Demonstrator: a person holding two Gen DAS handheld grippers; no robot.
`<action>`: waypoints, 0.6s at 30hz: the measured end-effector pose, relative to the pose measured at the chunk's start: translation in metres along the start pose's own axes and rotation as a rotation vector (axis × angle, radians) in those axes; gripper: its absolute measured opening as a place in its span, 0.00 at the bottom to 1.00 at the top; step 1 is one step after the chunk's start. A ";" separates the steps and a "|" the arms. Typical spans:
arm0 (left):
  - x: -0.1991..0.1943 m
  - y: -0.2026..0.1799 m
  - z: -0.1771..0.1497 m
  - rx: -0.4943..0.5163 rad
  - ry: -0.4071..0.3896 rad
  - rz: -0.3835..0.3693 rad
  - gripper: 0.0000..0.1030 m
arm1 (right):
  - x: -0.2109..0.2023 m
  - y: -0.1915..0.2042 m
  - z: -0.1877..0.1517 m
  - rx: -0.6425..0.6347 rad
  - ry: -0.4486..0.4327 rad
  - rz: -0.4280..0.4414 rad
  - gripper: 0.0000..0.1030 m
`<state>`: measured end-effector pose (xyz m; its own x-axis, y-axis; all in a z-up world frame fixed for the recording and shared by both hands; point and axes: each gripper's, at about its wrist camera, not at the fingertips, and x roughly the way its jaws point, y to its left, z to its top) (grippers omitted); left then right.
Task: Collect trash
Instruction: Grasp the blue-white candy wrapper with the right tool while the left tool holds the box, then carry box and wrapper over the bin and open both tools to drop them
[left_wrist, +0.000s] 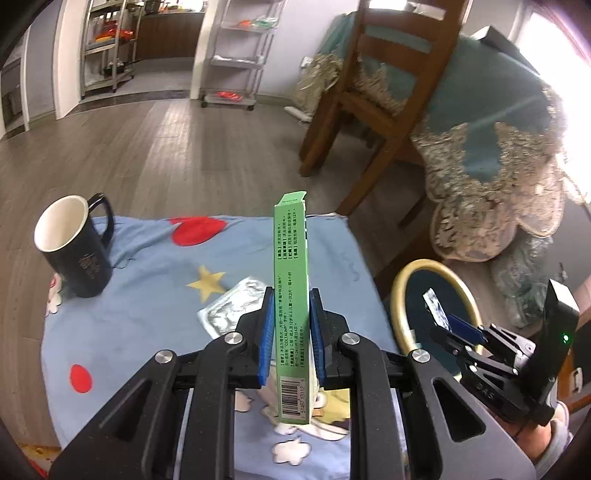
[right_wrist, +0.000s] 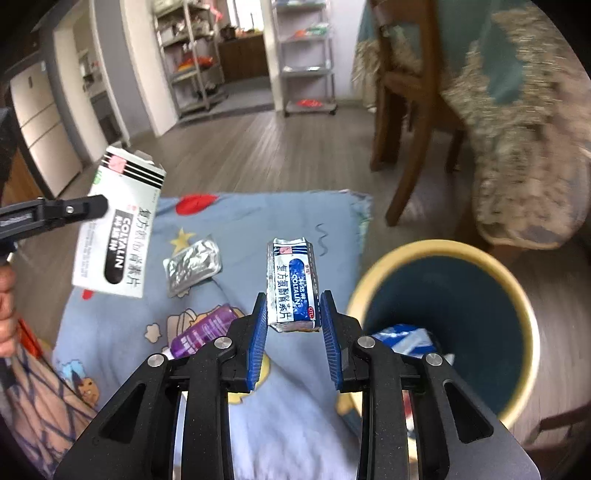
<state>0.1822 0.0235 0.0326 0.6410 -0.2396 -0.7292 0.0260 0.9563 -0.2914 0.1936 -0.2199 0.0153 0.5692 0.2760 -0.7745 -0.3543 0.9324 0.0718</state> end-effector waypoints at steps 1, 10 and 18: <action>0.000 -0.009 0.000 0.009 -0.005 -0.019 0.16 | -0.005 -0.005 -0.001 0.012 -0.008 -0.005 0.29; 0.025 -0.087 -0.008 0.116 0.034 -0.162 0.16 | -0.063 -0.068 -0.034 0.260 -0.115 -0.078 0.29; 0.064 -0.157 -0.022 0.189 0.099 -0.261 0.17 | -0.076 -0.106 -0.052 0.423 -0.157 -0.145 0.29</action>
<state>0.2026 -0.1457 0.0180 0.5165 -0.4871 -0.7042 0.3273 0.8723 -0.3634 0.1493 -0.3518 0.0333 0.7074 0.1379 -0.6933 0.0517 0.9681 0.2452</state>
